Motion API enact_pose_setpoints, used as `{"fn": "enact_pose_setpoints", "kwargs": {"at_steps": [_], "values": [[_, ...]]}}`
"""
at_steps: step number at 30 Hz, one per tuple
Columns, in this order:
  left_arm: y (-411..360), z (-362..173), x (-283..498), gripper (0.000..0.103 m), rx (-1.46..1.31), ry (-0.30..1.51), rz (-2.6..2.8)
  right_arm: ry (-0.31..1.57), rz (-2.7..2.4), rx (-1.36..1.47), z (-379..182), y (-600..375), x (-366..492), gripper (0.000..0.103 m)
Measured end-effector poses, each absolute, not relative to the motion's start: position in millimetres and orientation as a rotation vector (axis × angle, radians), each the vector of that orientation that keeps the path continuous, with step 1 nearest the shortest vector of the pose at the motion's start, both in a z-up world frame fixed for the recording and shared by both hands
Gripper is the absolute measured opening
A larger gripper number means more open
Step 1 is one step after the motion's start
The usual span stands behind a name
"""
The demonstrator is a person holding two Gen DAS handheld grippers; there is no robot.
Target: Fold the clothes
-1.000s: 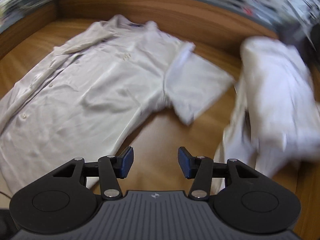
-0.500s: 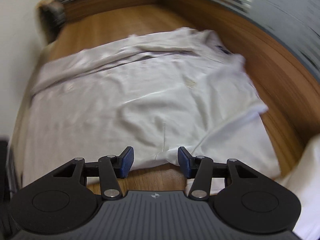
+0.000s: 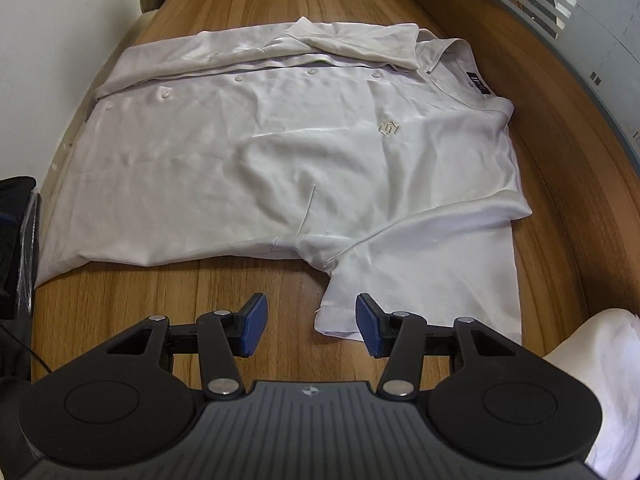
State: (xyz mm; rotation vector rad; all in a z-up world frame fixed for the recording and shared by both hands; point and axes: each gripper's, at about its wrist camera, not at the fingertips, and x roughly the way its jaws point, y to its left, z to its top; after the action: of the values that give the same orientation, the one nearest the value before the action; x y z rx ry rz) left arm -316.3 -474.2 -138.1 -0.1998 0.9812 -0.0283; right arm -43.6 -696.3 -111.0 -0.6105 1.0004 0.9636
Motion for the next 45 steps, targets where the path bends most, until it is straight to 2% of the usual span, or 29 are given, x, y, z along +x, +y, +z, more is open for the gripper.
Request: {"fn": "enact_pose_setpoints", "kwargs": {"at_steps": [2,7,12,17,18,20,21,22,27,37,45], "values": [[-481,-147,-314,0.096,-0.184,1.001,-0.039,0.998,0.965,-0.612,-113,-697,-45,0.055],[-500,-162,-314,0.074,-0.08,0.998,-0.059,0.999,0.976,-0.635,-116,-695,-45,0.055],[-507,-171,-313,0.071,-0.049,0.997,-0.055,0.983,0.99,-0.649,-114,-693,-38,0.055],[-514,-179,-310,0.057,0.02,1.015,-0.036,0.985,0.96,-0.669,-117,-694,-31,0.055],[-516,-180,-309,0.053,0.046,1.019,-0.03,0.987,0.949,-0.676,-118,-694,-30,0.055],[-519,-182,-306,0.035,0.093,1.026,-0.027,0.996,0.925,-0.694,-123,-694,-29,0.055],[-519,-182,-305,0.019,0.104,1.027,-0.02,1.001,0.912,-0.708,-125,-694,-28,0.055],[-518,-182,-305,0.01,0.116,1.028,-0.013,1.003,0.897,-0.728,-128,-693,-29,0.055],[-505,-168,-308,0.005,0.112,0.978,0.049,1.007,0.847,-0.804,-140,-692,-29,0.055],[-475,-135,-307,0.005,0.021,0.918,0.15,0.996,0.813,-0.821,-146,-704,-11,0.055],[-463,-111,-291,0.005,-0.087,0.899,0.164,1.109,0.522,-0.524,-152,-742,56,0.055]]}}
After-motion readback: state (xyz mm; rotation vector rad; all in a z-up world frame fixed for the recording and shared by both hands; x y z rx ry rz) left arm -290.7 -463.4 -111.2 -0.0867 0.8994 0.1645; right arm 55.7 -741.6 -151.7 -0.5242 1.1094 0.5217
